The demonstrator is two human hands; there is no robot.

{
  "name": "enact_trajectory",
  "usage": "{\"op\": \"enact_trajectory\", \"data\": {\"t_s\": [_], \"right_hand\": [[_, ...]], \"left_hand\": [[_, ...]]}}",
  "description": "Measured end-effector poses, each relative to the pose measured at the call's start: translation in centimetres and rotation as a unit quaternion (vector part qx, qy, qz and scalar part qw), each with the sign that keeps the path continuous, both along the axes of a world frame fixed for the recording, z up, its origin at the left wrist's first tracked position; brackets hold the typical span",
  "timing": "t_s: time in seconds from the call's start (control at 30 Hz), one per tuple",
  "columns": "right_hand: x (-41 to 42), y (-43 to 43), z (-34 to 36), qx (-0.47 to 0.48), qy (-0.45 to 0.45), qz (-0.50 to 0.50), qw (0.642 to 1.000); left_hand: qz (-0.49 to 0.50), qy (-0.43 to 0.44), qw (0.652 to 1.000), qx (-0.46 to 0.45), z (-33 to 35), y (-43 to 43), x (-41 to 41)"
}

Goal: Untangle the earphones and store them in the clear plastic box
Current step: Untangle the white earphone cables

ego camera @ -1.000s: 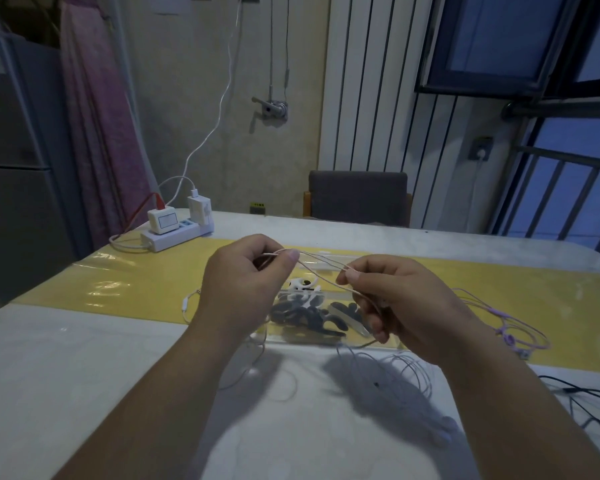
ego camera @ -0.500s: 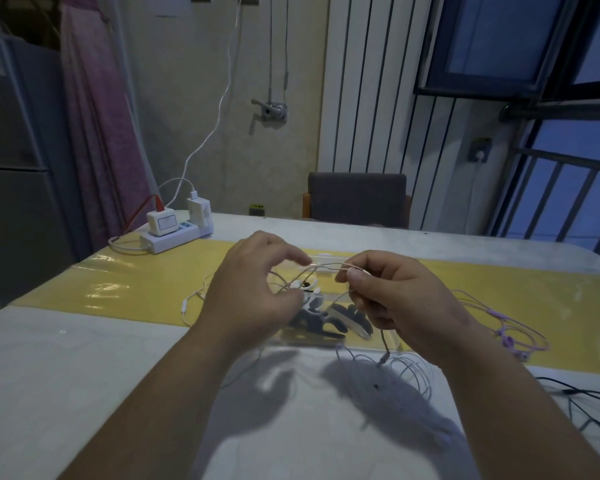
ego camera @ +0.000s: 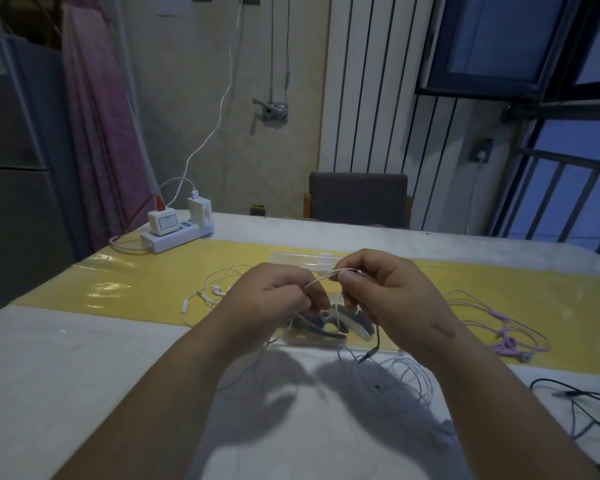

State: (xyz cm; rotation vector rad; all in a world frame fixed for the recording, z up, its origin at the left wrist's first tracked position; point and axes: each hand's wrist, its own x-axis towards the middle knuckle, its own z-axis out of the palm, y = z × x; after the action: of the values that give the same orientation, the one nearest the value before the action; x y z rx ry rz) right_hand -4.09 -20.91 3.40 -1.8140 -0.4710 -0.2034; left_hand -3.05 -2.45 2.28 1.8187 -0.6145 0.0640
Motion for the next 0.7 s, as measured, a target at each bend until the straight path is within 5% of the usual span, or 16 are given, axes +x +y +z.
{"op": "enact_trajectory", "data": {"t_s": [0.17,0.37,0.53,0.7], "right_hand": [[0.2,0.4,-0.3,0.011,-0.028,-0.01,0.999],[-0.3,0.2,0.2,0.071,0.036,0.0,0.997],[0.1,0.0,-0.1,0.034,0.047,-0.008,0.998],[0.0,-0.8,0.3,0.048,0.109,0.071,0.99]], "left_hand": [[0.067,-0.071,0.991,0.092,-0.8,-0.7,0.1],[0.106,-0.112,0.986,0.06,-0.5,-0.3,0.3],[0.182,-0.22,0.95,0.128,-0.4,-0.6,0.3],[0.285,-0.231,0.928,0.059,-0.4,-0.2,0.2]]}}
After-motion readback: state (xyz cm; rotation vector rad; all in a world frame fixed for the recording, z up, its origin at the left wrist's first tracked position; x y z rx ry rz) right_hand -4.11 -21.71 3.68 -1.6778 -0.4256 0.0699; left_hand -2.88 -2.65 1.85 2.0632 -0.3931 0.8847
